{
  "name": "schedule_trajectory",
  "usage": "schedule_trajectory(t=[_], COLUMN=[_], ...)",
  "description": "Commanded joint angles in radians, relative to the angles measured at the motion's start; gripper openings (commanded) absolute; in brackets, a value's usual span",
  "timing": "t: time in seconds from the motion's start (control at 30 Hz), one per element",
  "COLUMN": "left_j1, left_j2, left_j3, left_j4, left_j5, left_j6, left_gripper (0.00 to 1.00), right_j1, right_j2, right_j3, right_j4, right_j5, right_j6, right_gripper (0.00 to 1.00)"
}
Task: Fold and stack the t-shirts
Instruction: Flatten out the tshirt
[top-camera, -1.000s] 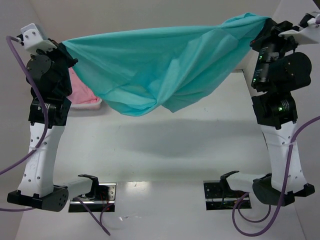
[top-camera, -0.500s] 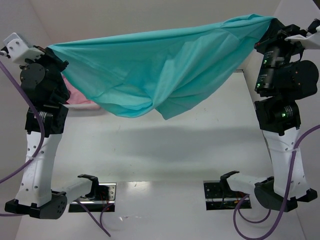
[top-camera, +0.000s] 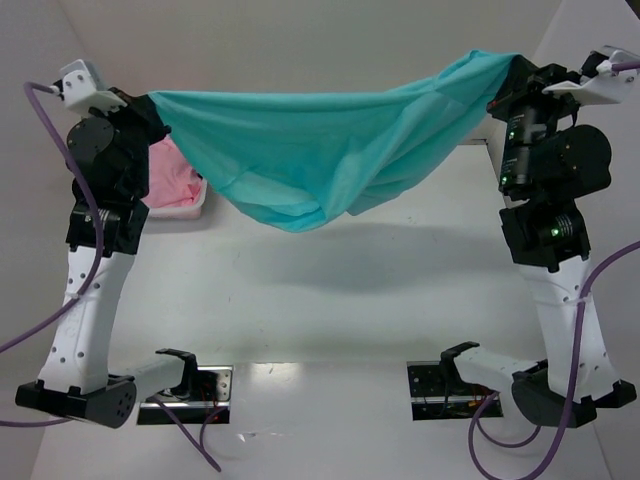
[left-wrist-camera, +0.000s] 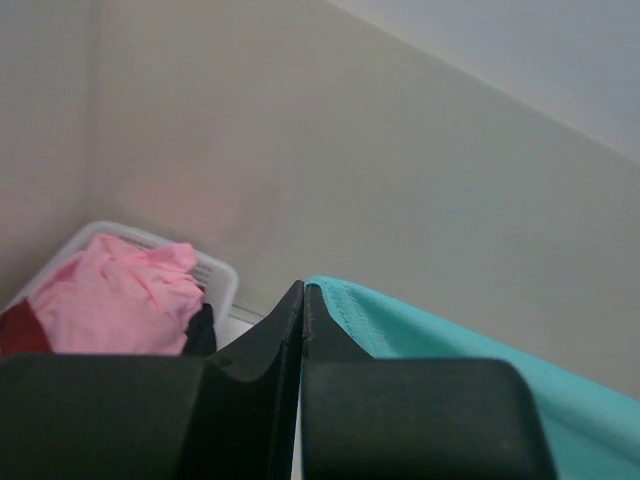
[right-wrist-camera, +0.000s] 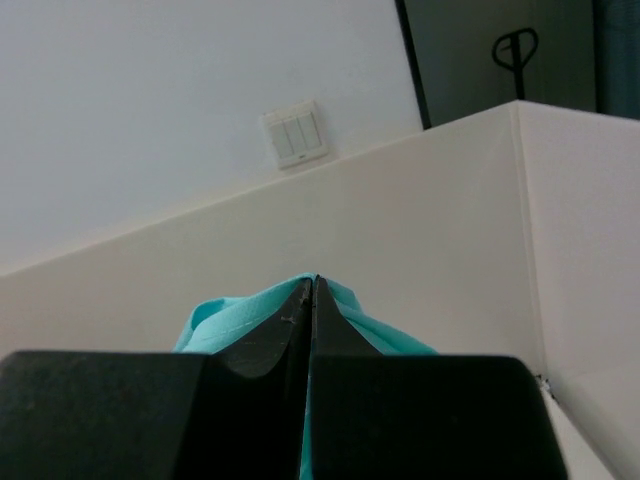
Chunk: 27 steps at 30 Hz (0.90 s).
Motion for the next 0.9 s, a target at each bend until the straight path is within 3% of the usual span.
schedule_trajectory(t=[0.0,0.17,0.37,0.5,0.63,0.87], left_j1=[0.011,0.011,0.011,0.011,0.011,0.011], left_j2=[0.033,0.043,0.038,0.015,0.024,0.035], left_j3=[0.006,-0.037,-0.087,-0.167,-0.296,-0.518], left_j4=[-0.013,-0.053,-0.156,-0.208,-0.22,-0.242], left_j5=[0.202,0.462,0.675,0.661,0.67,0.635], left_j6=[-0.039,-0.018,-0.076,-0.139,-0.189,-0.268], left_gripper=[0.0,0.0,0.0,0.0,0.0,0.0], right_j1=[-0.006,-0.006,-0.006,-0.006,-0.006,-0.006], right_j2=[-0.072,-0.172,-0.218,-0.186,-0.147,-0.04], right_j3=[-0.036,-0.112,-0.036,-0.005,-0.173,-0.454], right_j4=[0.008,-0.074,-0.226,-0.309,-0.283,-0.141], right_j5=[-0.029,-0.101,-0.199,-0.179,-0.168,-0.279], right_j6=[0.063,0.074,0.115,0.125,0.175,0.276], right_gripper=[0.0,0.0,0.0,0.0,0.0,0.0])
